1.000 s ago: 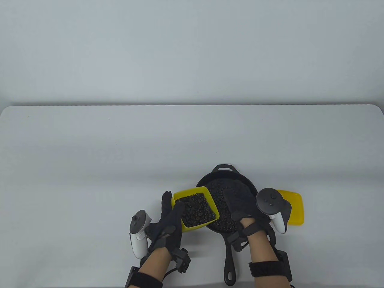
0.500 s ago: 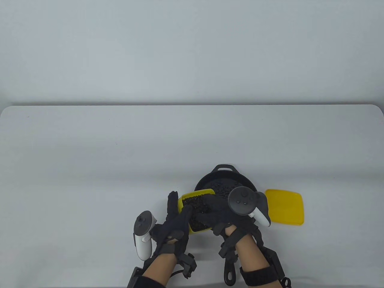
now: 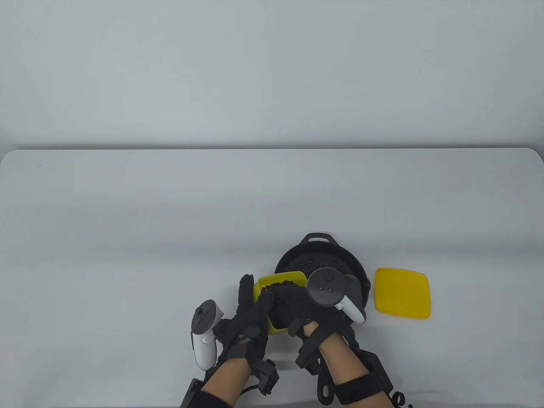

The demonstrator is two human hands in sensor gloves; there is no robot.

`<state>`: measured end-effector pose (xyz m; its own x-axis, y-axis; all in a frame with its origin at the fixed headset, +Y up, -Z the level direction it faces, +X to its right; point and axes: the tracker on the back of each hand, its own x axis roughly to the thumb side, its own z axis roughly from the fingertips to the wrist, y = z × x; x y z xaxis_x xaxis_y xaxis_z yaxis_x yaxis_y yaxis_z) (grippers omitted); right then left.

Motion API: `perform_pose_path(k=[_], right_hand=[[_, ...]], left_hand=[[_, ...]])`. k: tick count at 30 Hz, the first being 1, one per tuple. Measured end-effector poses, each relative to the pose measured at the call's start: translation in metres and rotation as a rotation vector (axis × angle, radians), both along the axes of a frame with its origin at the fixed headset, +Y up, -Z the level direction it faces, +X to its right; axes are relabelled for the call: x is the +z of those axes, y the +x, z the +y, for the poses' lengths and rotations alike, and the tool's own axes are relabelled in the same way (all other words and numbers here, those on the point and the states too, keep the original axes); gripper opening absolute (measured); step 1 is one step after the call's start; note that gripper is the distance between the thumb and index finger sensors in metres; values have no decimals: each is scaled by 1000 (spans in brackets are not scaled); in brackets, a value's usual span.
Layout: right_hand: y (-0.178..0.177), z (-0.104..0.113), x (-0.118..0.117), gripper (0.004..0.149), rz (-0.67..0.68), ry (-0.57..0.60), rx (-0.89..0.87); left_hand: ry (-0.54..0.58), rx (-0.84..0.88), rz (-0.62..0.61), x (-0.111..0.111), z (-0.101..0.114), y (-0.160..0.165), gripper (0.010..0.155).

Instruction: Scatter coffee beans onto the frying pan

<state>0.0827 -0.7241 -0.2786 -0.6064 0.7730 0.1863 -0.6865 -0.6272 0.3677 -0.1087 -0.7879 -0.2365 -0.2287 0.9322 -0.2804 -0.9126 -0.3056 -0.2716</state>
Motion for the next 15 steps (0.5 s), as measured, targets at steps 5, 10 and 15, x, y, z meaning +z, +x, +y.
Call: perform_pose_path(k=[5, 10, 15], right_hand=[[10, -4, -1, 38, -89, -17, -118], [21, -9, -1, 37, -179, -80, -344], [40, -9, -6, 37, -247, -110, -485]], left_hand=[[-9, 18, -4, -2, -3, 0, 80], [-27, 39, -2, -3, -5, -4, 80], [-46, 55, 12, -6, -8, -6, 80]])
